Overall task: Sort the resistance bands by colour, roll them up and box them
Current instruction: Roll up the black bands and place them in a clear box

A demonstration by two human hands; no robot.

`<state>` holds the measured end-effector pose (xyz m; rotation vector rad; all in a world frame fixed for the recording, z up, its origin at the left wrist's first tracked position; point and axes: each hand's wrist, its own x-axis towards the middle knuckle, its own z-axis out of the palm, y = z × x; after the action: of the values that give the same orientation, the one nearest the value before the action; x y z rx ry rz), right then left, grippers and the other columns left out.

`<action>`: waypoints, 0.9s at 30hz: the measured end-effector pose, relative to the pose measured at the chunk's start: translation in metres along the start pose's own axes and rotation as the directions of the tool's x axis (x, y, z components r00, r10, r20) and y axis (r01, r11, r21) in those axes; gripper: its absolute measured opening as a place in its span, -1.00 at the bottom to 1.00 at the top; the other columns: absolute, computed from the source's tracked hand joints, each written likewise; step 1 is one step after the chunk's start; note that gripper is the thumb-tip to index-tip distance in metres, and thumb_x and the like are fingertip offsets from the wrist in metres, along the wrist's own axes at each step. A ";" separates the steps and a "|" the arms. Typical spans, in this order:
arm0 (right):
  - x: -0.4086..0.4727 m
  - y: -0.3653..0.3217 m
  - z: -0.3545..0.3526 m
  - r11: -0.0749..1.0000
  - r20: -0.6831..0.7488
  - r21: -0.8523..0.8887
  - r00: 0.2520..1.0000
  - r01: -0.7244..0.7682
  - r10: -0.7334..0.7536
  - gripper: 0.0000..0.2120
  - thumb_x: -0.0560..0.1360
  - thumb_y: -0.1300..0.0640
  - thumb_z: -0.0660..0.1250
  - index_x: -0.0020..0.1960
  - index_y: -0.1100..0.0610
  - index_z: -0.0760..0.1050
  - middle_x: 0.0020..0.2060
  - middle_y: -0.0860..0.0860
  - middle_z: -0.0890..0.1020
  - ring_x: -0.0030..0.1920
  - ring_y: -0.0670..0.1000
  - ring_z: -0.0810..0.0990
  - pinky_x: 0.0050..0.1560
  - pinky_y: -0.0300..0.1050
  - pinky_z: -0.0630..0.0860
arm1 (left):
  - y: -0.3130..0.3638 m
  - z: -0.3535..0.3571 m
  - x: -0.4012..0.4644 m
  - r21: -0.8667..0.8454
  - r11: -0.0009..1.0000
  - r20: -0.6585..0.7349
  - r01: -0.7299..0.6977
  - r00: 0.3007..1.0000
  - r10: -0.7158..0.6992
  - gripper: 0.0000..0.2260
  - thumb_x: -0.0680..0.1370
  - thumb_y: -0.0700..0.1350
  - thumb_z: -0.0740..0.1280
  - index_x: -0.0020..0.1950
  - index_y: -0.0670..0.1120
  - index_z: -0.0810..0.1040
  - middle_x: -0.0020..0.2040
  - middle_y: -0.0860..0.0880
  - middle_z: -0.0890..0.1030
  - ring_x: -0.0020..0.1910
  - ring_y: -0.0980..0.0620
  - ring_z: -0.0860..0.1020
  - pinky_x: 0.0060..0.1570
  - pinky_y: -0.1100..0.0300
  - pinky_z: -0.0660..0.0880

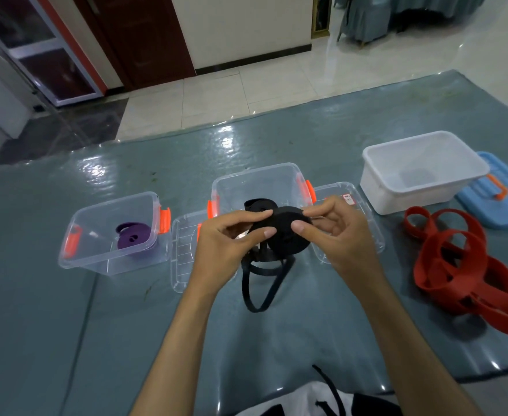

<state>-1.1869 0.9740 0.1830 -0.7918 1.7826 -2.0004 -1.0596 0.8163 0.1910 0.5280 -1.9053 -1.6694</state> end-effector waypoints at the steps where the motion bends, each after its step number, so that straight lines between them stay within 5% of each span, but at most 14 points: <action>1: 0.002 0.000 0.000 1.000 0.008 0.014 1.000 -0.019 0.019 -0.76 0.41 0.36 0.56 -0.15 0.17 0.52 -0.17 -0.03 0.75 -0.09 0.02 0.76 -0.02 -0.16 0.67 | 0.000 0.002 0.001 0.002 1.000 -0.036 -0.010 0.999 0.010 -0.77 0.41 -0.27 0.60 0.04 -0.11 0.75 -0.01 -0.07 0.77 0.05 -0.07 0.74 0.09 0.10 0.65; 7: 0.009 -0.002 0.004 0.996 -0.086 -0.010 0.992 0.093 -0.093 -0.77 0.43 0.34 0.56 -0.04 0.08 0.63 -0.15 -0.02 0.76 -0.11 0.01 0.76 -0.07 -0.16 0.68 | -0.005 0.009 0.002 -0.082 0.996 -0.005 0.032 0.999 -0.033 -0.72 0.46 -0.34 0.54 0.12 -0.09 0.73 0.08 -0.04 0.76 0.14 -0.04 0.72 0.14 0.21 0.60; 14: 0.011 0.004 -0.001 0.999 0.031 0.025 0.999 -0.026 0.025 -0.70 0.43 0.32 0.58 0.06 0.11 0.55 -0.15 0.13 0.76 -0.10 0.12 0.77 -0.07 -0.01 0.71 | -0.008 0.006 0.003 -0.024 1.000 0.036 0.015 0.999 -0.014 -0.72 0.45 -0.34 0.56 0.13 -0.11 0.73 0.08 -0.05 0.76 0.14 -0.05 0.71 0.20 0.11 0.60; 17: 0.008 0.006 0.000 0.997 0.033 -0.061 0.998 0.052 -0.050 -0.65 0.45 0.29 0.56 0.11 -0.07 0.67 -0.08 -0.07 0.77 -0.07 -0.02 0.77 -0.06 -0.13 0.69 | -0.014 0.008 0.001 0.025 1.000 0.057 0.002 0.998 -0.003 -0.72 0.47 -0.32 0.55 0.15 -0.10 0.72 0.09 -0.03 0.75 0.14 -0.03 0.70 0.21 0.10 0.59; 21: 0.006 0.013 0.002 0.989 -0.039 -0.111 0.994 0.102 -0.107 -0.75 0.46 0.28 0.56 0.06 0.00 0.71 -0.06 -0.14 0.77 -0.05 -0.08 0.76 -0.06 -0.19 0.68 | -0.027 0.005 -0.005 0.105 0.994 -0.020 -0.002 1.000 0.004 -0.78 0.59 -0.18 0.48 0.22 -0.02 0.70 0.18 0.01 0.71 0.25 0.00 0.65 0.28 0.07 0.55; 24: 0.009 0.016 -0.002 0.996 -0.109 -0.061 0.991 0.072 -0.078 -0.77 0.47 0.30 0.54 0.04 0.04 0.72 -0.07 -0.13 0.77 -0.05 -0.05 0.76 -0.05 -0.24 0.64 | -0.036 -0.003 -0.010 0.168 0.977 -0.223 0.129 0.971 -0.090 -0.94 0.64 -0.03 0.42 0.00 0.04 0.68 -0.06 0.05 0.70 -0.06 0.10 0.63 0.01 0.14 0.54; 27: 0.009 0.017 -0.003 0.997 -0.149 -0.043 0.986 0.070 -0.075 -0.81 0.47 0.31 0.54 0.05 0.12 0.72 -0.06 -0.10 0.77 -0.04 0.00 0.77 -0.04 -0.16 0.66 | -0.040 -0.003 -0.012 0.151 0.925 -0.153 0.349 0.932 -0.327 -0.66 0.64 0.12 0.37 -0.17 -0.11 0.60 -0.31 -0.06 0.65 -0.30 0.01 0.61 -0.21 0.12 0.51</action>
<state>-1.1973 0.9687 0.1678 -0.7448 1.9050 -2.1302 -1.0506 0.8152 0.1505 1.0623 -1.9625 -1.6325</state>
